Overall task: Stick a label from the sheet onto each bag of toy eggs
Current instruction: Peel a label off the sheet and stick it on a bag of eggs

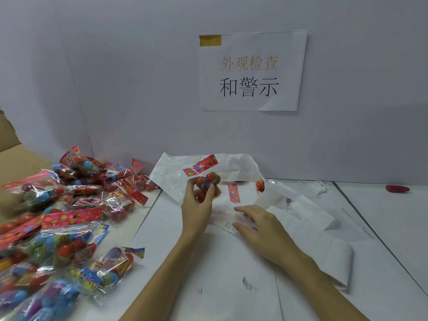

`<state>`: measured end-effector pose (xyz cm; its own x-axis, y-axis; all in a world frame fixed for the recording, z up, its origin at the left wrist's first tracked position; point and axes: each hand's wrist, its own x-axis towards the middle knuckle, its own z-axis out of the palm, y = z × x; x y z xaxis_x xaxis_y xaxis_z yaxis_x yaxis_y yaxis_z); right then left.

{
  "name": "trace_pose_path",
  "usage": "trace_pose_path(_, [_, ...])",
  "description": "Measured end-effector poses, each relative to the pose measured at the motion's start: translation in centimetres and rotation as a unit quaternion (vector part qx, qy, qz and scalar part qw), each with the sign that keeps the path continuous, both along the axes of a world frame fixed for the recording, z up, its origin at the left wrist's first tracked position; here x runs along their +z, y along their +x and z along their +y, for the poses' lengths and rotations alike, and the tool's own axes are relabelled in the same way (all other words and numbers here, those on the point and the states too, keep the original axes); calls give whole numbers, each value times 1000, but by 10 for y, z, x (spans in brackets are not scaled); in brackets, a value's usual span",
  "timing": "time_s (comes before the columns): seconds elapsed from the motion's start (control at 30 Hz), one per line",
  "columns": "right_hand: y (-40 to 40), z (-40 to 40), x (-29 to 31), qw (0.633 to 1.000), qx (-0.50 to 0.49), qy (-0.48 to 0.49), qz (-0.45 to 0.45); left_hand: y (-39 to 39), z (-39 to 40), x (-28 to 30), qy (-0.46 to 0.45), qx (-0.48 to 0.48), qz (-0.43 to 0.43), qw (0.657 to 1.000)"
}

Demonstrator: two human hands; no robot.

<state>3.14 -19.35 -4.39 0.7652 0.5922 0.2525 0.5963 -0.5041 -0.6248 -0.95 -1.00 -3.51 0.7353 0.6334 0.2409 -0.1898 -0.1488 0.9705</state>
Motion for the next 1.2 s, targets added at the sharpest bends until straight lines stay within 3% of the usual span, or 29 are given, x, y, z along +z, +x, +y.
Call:
trace_pose_path(0.1, [-1,9,0,990,-54,-111,-73,3,2,-7,-54,-29,11,998])
trace_pose_path(0.2, [-2,13,-1,984,-60,-143,-91,6,7,-13,-50,-27,31,998])
trace_pose_path(0.43, [-3,22,-5,989,-43,-111,-91,6,-1,-12,124,-8,62,990])
trace_pose_path(0.63, [-3,12,-2,992,-17,-75,-100,5,1,-18,252,-17,92,963])
trace_pose_path(0.87, [-4,6,1,995,3,-21,-95,7,7,-17,158,-37,86,983])
trace_pose_path(1.07, [-5,1,3,997,14,28,-74,6,7,-17,142,-49,90,985])
trace_pose_path(1.2, [-4,-1,12,987,-22,159,0,7,8,-14,87,-68,82,990])
